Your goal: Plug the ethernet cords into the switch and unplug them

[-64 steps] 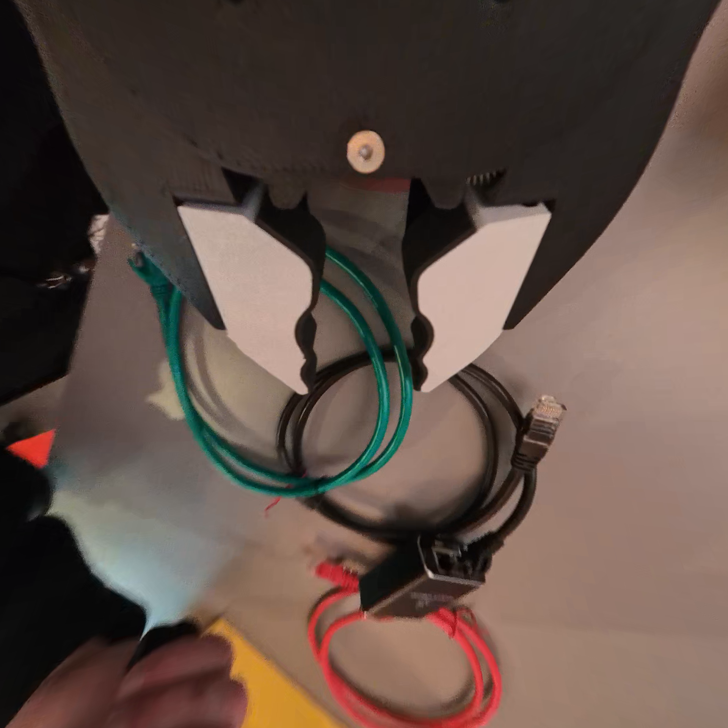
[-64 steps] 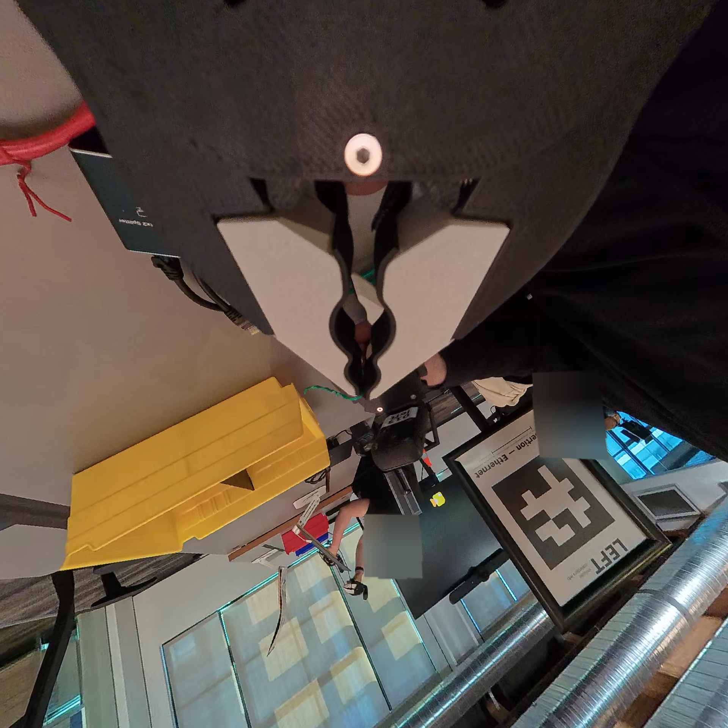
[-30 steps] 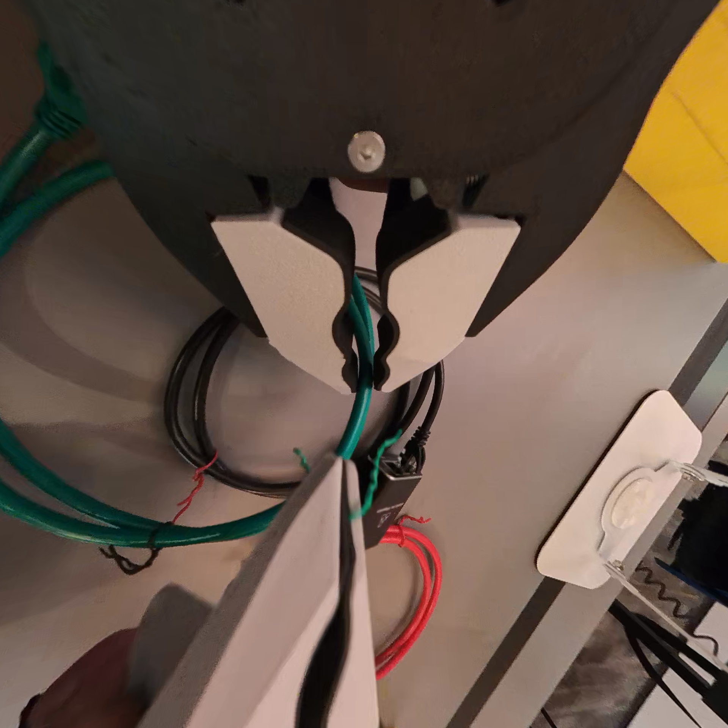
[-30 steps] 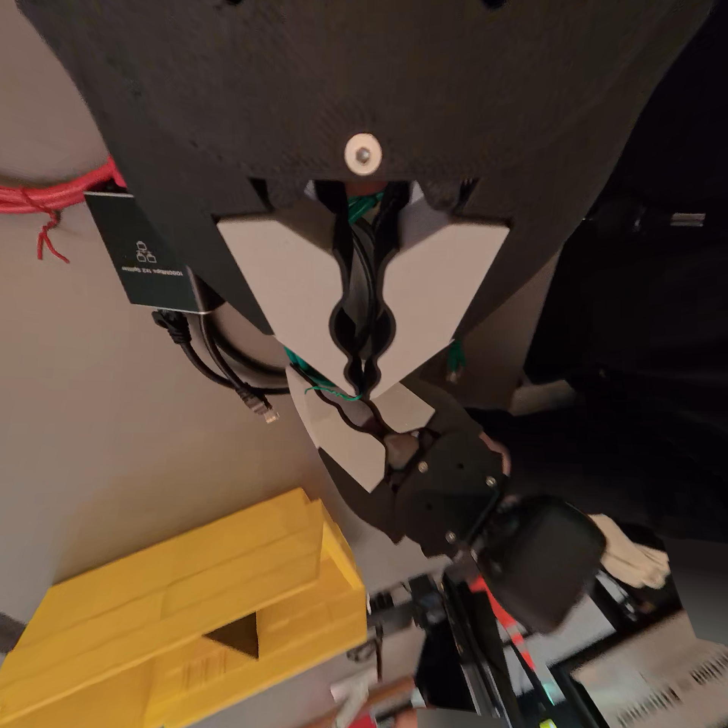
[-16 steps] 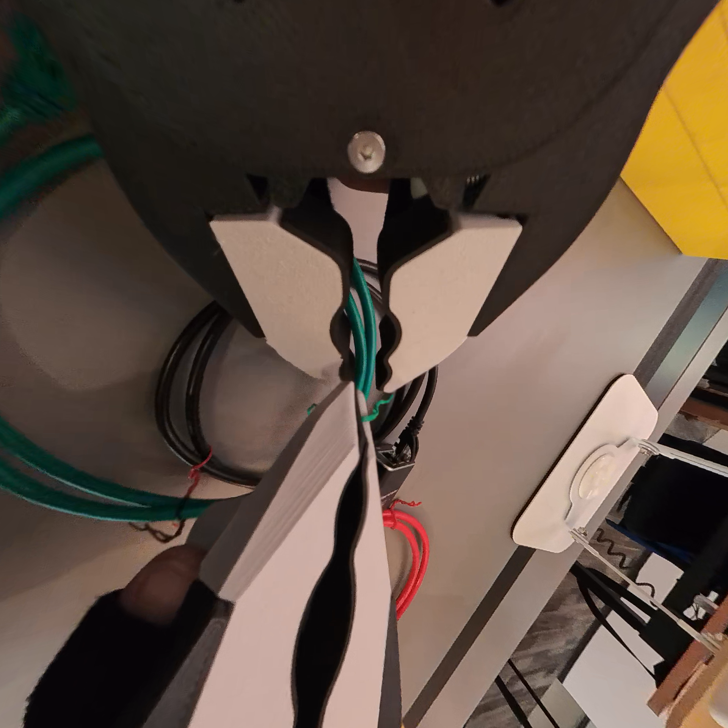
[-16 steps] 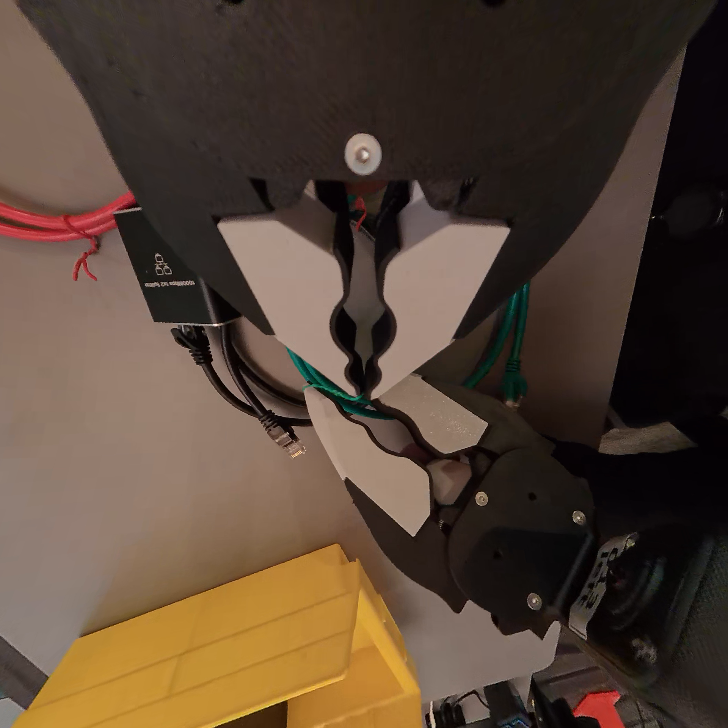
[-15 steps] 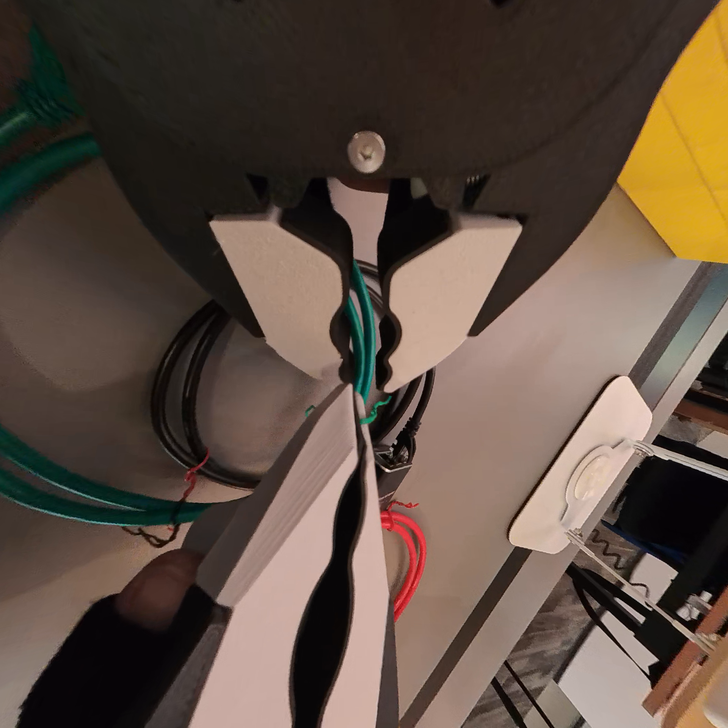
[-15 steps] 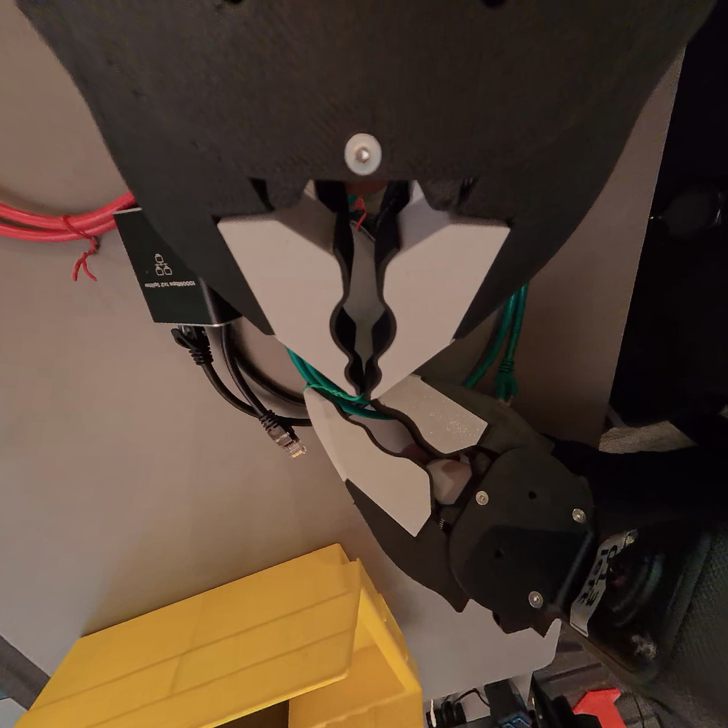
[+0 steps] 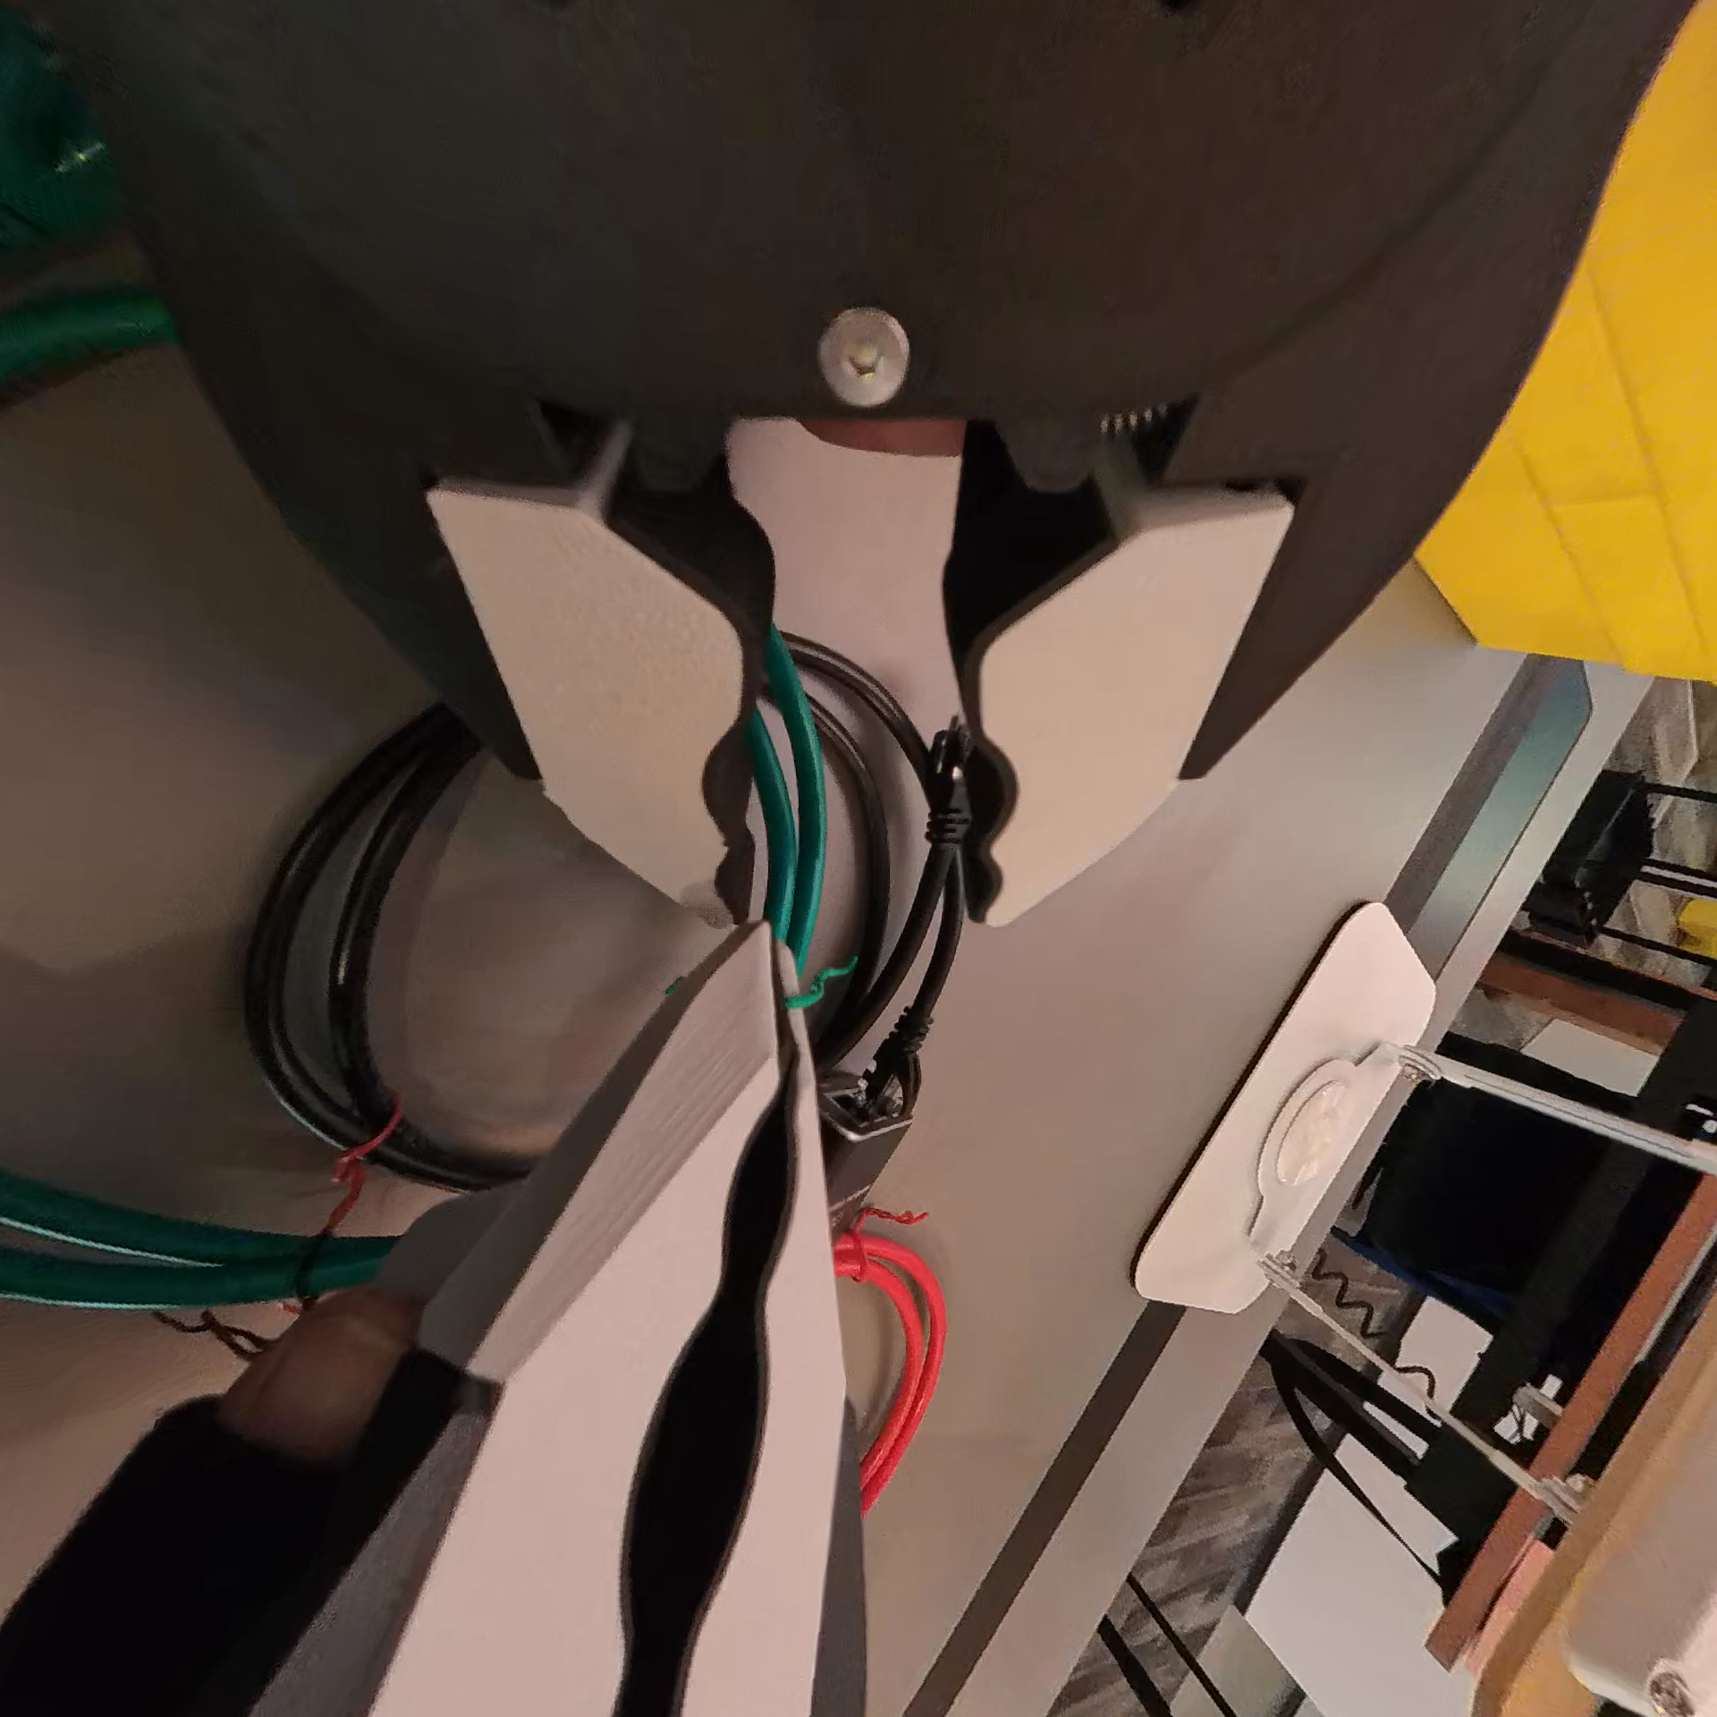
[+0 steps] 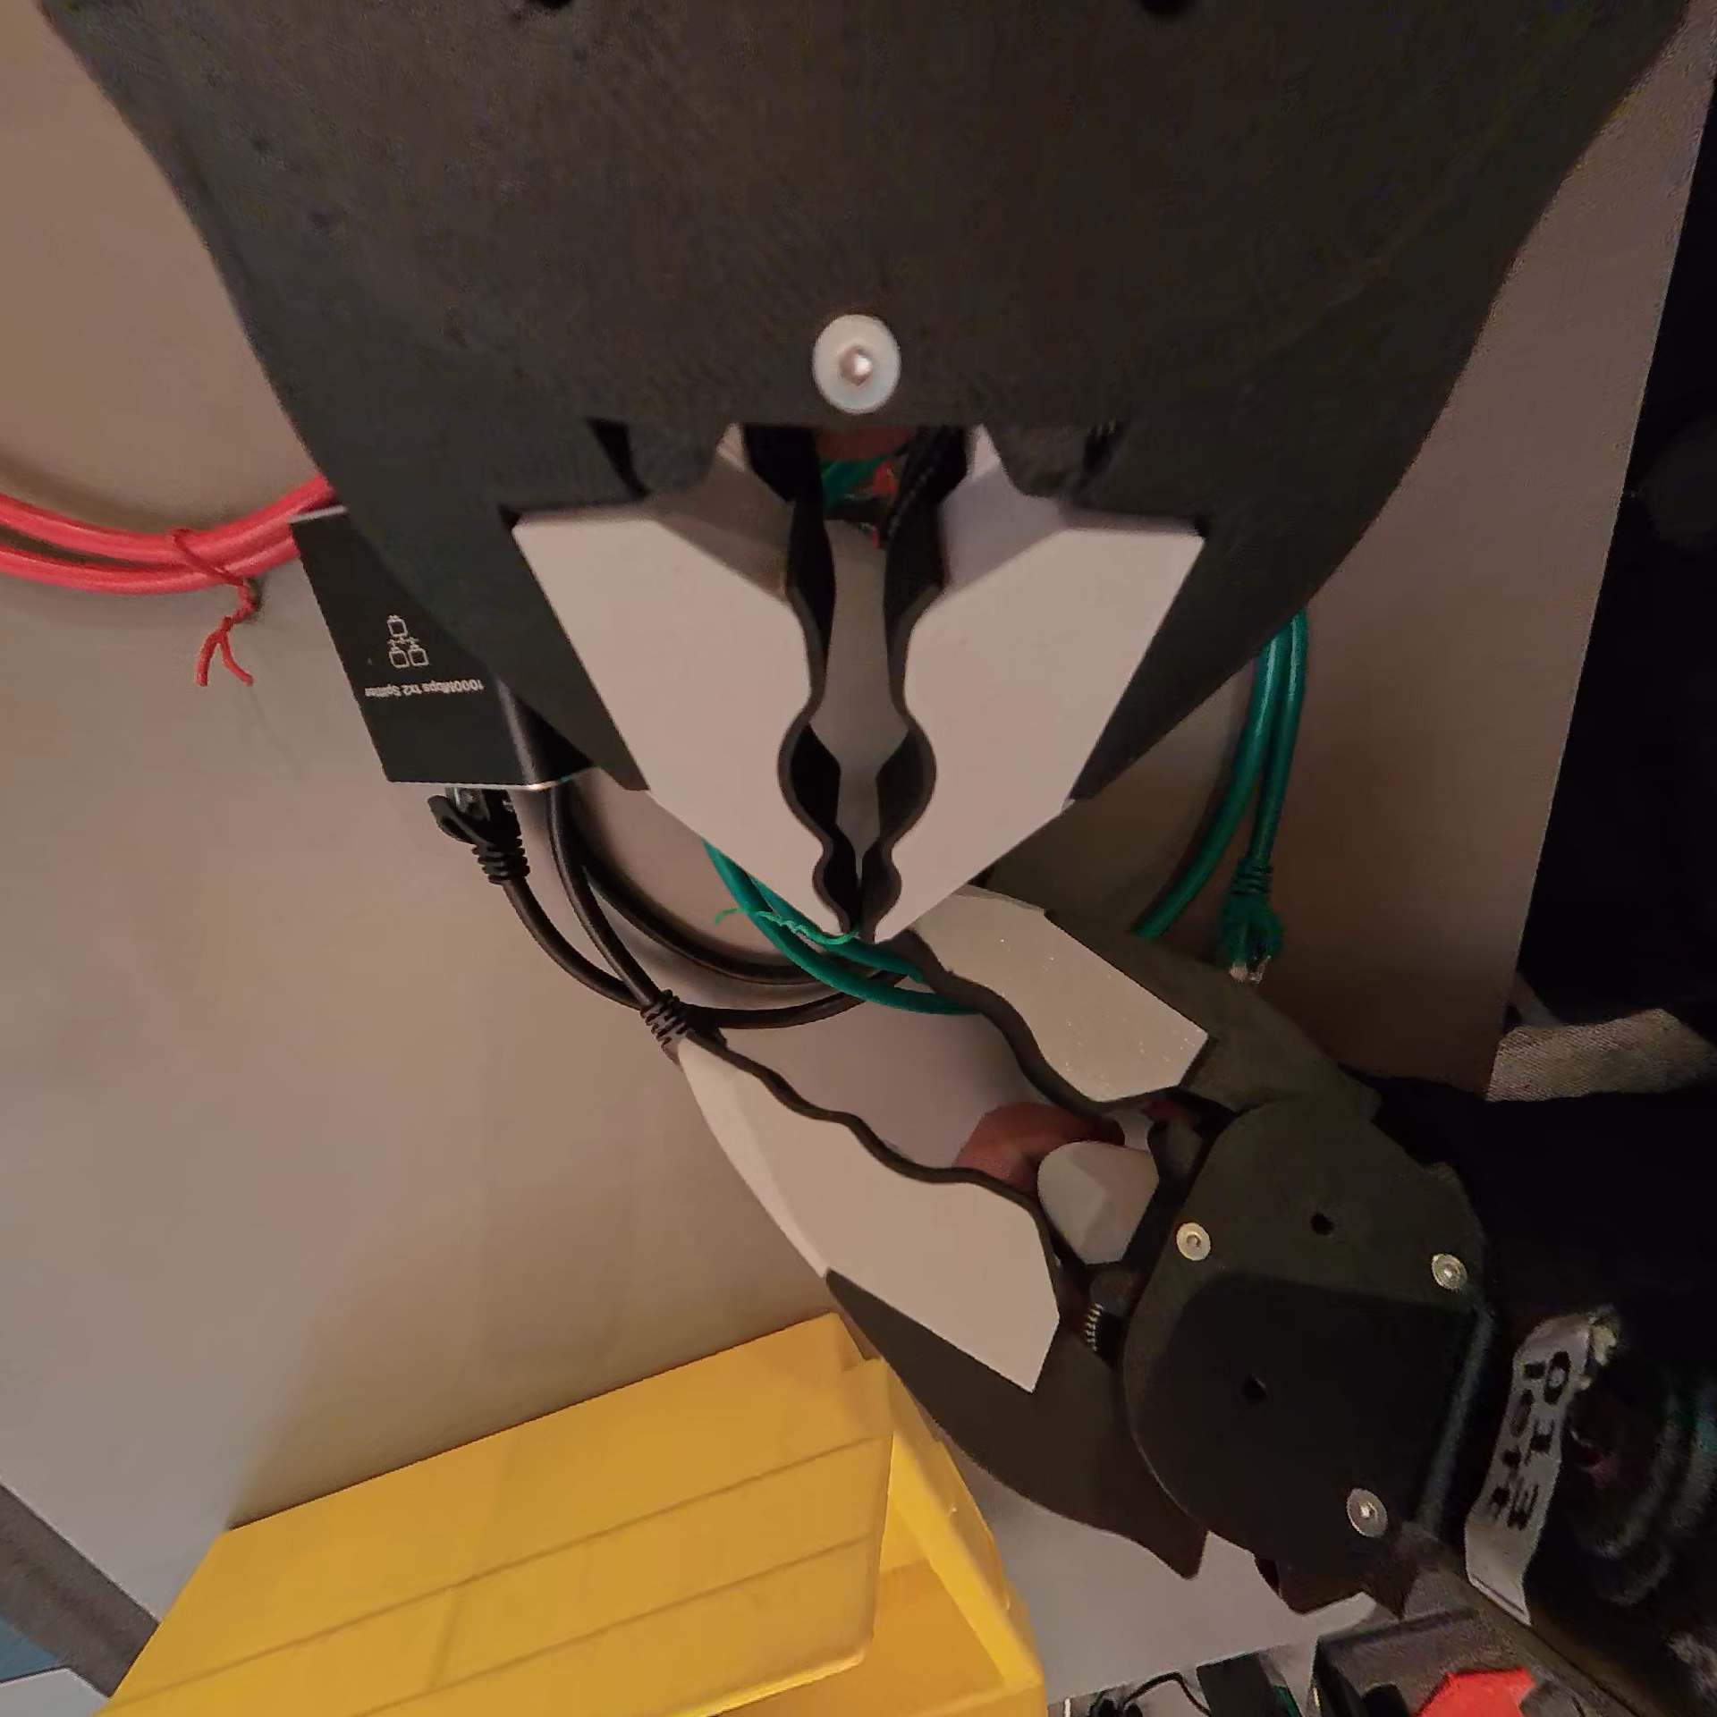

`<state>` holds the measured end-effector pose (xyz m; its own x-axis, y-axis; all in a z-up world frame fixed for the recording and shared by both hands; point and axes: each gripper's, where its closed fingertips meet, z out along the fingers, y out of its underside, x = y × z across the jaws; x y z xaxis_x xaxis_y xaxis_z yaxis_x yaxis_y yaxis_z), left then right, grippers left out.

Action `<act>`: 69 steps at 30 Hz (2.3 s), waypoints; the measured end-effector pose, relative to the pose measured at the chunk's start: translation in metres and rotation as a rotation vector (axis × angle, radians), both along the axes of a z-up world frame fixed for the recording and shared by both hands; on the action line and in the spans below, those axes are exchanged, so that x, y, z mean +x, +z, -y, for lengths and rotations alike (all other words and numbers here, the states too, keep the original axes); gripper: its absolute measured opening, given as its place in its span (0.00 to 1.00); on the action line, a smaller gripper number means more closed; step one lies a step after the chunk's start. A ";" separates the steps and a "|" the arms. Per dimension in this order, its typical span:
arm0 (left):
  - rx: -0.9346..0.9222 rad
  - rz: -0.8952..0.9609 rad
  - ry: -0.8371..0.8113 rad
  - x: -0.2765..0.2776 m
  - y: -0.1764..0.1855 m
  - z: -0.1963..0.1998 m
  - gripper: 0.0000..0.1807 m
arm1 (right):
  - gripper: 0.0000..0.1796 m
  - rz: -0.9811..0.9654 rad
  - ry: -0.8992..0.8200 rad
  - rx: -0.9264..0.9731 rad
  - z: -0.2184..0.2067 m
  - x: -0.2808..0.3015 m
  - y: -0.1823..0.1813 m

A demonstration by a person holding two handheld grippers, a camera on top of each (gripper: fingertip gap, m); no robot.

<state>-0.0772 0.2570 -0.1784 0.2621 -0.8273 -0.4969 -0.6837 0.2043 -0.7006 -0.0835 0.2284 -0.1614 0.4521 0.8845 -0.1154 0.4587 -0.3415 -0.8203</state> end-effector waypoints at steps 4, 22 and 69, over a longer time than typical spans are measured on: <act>0.014 -0.014 -0.015 -0.001 -0.002 0.001 0.22 | 0.00 0.008 -0.002 0.012 -0.001 -0.003 -0.006; 0.150 -0.002 -0.147 0.011 0.006 0.014 0.04 | 0.00 -0.195 0.067 -0.102 0.010 -0.010 0.011; -0.106 -0.202 -0.085 -0.001 -0.018 0.003 0.03 | 0.00 -0.378 0.007 -0.118 -0.002 0.014 0.045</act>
<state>-0.0784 0.2544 -0.1962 0.0938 -0.8925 -0.4413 -0.7954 0.1994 -0.5723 -0.0699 0.2305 -0.1161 0.3517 0.8582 -0.3740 0.1343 -0.4417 -0.8871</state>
